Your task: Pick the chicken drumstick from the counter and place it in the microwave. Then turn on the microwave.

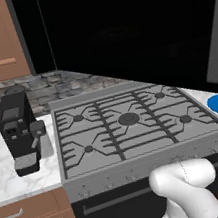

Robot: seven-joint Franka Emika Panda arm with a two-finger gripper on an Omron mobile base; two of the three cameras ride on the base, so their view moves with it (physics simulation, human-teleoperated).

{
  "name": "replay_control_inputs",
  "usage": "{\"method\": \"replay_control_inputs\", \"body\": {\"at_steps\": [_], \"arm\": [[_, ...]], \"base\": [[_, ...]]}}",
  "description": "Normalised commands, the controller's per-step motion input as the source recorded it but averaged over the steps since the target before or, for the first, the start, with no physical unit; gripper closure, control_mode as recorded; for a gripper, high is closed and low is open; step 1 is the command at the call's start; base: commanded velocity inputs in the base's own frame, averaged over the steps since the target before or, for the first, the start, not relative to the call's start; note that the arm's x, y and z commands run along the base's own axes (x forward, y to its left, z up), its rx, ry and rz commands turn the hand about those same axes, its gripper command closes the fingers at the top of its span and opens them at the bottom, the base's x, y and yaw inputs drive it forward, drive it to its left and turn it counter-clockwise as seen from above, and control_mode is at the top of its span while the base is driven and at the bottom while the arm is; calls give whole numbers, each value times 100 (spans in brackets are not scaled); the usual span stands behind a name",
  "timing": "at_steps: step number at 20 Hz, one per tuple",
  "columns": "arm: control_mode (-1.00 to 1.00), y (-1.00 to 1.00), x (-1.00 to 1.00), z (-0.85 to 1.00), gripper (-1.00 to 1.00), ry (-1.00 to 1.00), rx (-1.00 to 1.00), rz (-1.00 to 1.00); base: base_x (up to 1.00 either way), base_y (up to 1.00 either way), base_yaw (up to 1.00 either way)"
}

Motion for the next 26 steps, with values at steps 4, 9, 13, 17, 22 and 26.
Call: {"method": "replay_control_inputs", "body": {"at_steps": [4,9,13,17,22,26], "arm": [[-100,23,-8,-1,-100,0,0,8],[-100,16,-18,0,-100,0,0,9],[-100,13,-31,0,-100,0,0,8],[-100,16,-33,0,-100,0,-2,7],[-100,19,-30,0,-100,0,-2,6],[-100,21,-28,0,-100,0,0,3]], "base": [[0,0,0],[0,0,0],[0,0,0],[0,0,0],[0,0,0],[0,0,0]]}}
